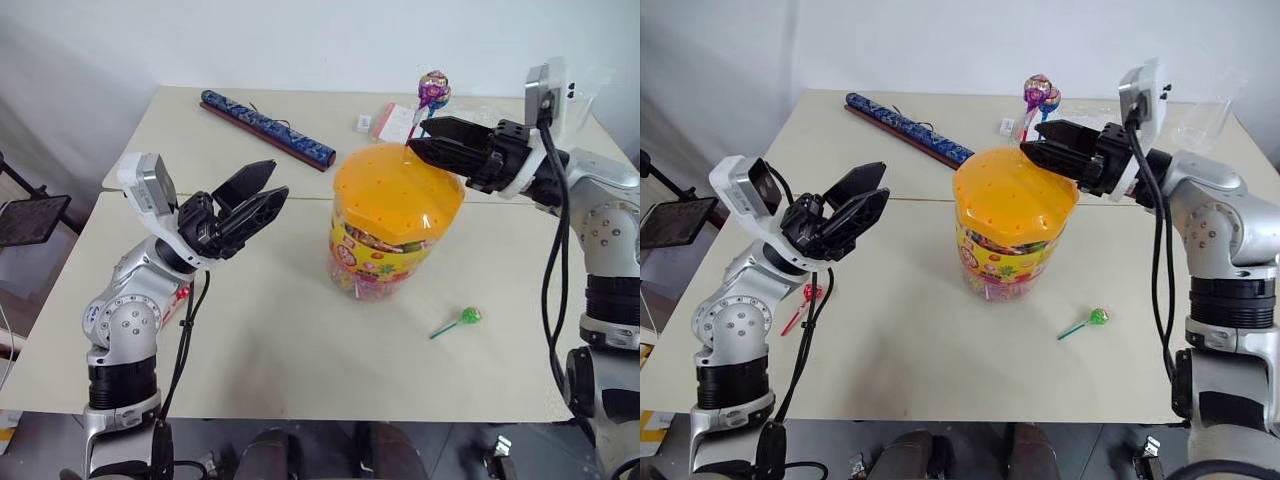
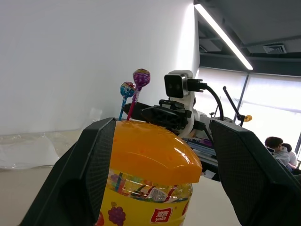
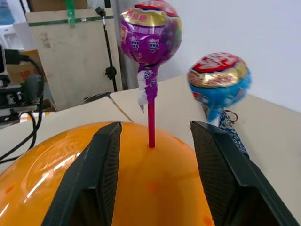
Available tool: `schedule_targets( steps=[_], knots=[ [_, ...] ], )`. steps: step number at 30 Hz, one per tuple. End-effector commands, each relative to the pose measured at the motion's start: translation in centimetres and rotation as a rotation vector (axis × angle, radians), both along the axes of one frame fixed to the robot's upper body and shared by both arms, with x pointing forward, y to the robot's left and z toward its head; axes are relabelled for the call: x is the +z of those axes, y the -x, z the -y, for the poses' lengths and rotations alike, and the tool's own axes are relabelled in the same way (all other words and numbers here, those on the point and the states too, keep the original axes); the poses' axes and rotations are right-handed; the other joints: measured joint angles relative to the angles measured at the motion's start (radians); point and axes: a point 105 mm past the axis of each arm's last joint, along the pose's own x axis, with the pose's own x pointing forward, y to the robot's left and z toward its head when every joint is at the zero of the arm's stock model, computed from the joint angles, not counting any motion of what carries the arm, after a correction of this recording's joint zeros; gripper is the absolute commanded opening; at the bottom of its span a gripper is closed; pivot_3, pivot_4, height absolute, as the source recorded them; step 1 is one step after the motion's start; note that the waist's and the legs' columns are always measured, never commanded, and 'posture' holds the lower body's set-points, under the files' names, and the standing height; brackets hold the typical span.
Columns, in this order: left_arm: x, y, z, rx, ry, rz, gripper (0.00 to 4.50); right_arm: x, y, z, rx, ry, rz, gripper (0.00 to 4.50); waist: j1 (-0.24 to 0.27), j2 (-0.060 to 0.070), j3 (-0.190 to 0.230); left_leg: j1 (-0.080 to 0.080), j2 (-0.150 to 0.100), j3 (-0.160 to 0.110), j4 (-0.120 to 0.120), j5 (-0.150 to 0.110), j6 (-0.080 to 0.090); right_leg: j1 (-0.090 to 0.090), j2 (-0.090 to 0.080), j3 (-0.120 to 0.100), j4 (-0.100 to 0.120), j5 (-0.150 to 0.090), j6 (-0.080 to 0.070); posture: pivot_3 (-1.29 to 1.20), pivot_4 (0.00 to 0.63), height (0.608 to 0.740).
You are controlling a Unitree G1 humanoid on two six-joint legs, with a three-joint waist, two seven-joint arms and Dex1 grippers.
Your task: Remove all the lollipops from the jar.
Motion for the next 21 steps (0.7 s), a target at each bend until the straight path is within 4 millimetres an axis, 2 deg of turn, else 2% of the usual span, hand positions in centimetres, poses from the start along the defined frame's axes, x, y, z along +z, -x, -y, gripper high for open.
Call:
schedule_targets(
  steps=[1,3,7,16,20,21],
  knots=[
    [1.1,0.9,0.0,-0.016,0.019,0.061,3.39,1.6,1.4,1.2,0.011,-0.009,0.053,2.38,0.000,0.000,0.000,0.000,0.000,0.000,0.000,0.000,0.000,0.000,0.000,0.000,0.000,0.000,0.000,0.00,0.150,0.740],
    [1.2,0.8,0.0,-0.014,0.018,0.064,3.39,1.7,0.8,2.5,-0.061,-0.004,0.043,2.38,0.001,0.000,0.000,0.000,0.000,0.000,0.000,0.000,0.000,0.000,0.000,0.000,0.000,0.000,0.000,0.00,0.150,0.740],
    [1.2,0.8,0.0,-0.015,0.022,0.065,3.39,1.5,-0.7,3.5,-0.164,-0.007,0.024,2.38,-0.001,0.000,0.000,0.000,0.000,0.000,0.000,0.000,0.000,0.000,0.000,0.000,-0.001,0.000,0.000,0.00,0.150,0.740],
    [1.4,0.7,0.0,-0.022,0.026,0.068,3.39,1.4,-2.3,0.4,-0.105,-0.019,0.022,2.38,-0.005,0.000,0.000,0.000,0.001,0.001,-0.001,0.000,0.000,-0.001,0.001,0.000,0.000,0.000,0.000,0.00,0.150,0.740],
    [1.5,0.7,-0.1,-0.018,0.029,0.070,3.39,1.5,-2.7,0.0,-0.088,-0.017,0.022,2.38,-0.001,0.000,0.000,-0.001,0.000,0.000,-0.001,0.000,0.000,-0.001,0.000,0.000,0.000,0.000,0.000,0.00,0.150,0.740],
    [1.5,0.7,-0.1,-0.016,0.030,0.071,3.39,1.6,-2.8,0.0,-0.095,-0.021,0.021,2.22,-0.001,0.000,0.000,-0.001,0.000,0.000,-0.001,0.000,0.000,-0.001,0.000,0.000,0.000,0.000,0.000,0.00,0.150,0.740]
  ],
)
